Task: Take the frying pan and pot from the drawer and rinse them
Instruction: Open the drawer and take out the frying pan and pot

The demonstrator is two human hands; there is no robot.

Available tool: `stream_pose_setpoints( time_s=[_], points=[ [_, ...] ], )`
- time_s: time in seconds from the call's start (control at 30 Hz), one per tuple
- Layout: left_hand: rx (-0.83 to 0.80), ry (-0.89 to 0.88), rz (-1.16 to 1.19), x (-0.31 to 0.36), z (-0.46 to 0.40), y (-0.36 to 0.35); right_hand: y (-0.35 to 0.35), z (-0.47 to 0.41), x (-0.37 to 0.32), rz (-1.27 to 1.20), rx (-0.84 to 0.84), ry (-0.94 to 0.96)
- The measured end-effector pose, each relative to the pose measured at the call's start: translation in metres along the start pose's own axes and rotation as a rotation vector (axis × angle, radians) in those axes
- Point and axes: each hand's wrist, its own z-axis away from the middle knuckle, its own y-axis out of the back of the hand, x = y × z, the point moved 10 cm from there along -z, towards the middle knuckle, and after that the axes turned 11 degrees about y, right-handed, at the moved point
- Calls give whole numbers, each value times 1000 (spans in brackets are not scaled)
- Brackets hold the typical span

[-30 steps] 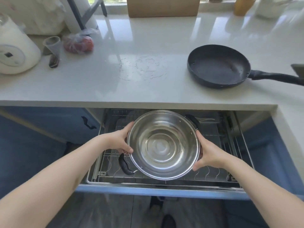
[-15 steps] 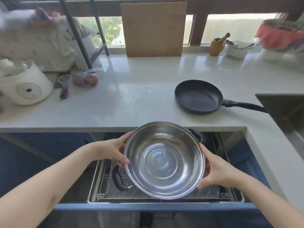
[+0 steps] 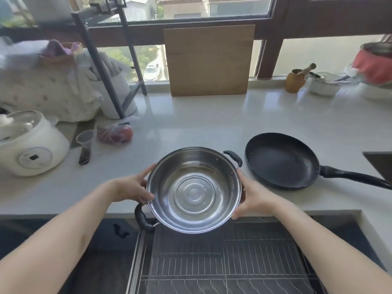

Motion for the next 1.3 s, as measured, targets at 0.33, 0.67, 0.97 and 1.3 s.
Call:
stream_pose_setpoints(
  time_s=[0.33,0.67,0.97,1.3],
  points=[
    [196,-75,174,37,-48,63,38,-68,15,-30,66,-42],
    [811,-306,-7,59,12,34,34,-4,24,137,404,-113],
    [937,-353,53,-31,140,-154,-16,206,40,-25,736,-187],
    [1036,6,-67,-213,183,-308,-130,422,111,6,858,-515]
  ],
)
